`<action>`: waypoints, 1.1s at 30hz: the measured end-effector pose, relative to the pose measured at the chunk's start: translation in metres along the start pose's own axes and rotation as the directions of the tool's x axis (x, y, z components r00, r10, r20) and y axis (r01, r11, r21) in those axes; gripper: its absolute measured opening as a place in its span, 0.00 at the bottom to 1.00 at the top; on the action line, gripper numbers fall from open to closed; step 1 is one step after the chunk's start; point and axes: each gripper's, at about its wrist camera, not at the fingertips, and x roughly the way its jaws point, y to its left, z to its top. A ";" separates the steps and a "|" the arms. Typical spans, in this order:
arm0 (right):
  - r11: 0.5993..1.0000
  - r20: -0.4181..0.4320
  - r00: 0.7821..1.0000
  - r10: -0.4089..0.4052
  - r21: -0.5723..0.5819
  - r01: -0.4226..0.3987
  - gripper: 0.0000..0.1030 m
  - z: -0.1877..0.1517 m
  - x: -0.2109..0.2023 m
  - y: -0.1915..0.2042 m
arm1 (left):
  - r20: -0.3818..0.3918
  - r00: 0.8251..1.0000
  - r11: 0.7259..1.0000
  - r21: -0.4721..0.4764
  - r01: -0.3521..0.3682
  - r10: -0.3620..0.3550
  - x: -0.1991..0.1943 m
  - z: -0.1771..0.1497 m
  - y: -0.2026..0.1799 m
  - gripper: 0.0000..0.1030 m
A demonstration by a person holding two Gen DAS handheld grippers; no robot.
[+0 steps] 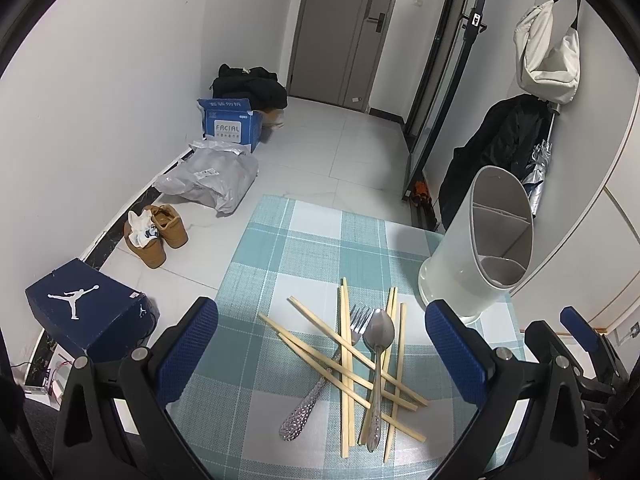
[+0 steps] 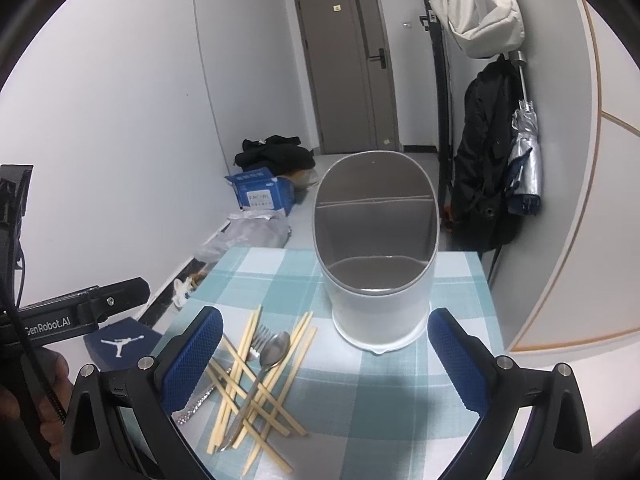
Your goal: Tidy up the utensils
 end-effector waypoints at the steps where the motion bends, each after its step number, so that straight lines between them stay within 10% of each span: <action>1: 1.000 0.001 1.000 -0.001 -0.003 0.001 1.00 0.000 0.000 0.000 | -0.001 1.000 1.000 -0.002 0.000 0.000 0.000 0.000 0.001 0.99; 21: 0.998 -0.099 0.994 0.056 -0.030 -0.060 0.90 -0.001 0.028 0.008 | -0.119 0.993 0.985 -0.174 0.002 -0.023 0.030 0.009 0.037 0.99; 33: 0.982 -0.391 0.915 0.102 -0.106 -0.155 0.57 -0.017 0.119 0.036 | -0.203 0.976 0.935 -0.353 0.001 -0.078 0.063 0.023 0.074 0.99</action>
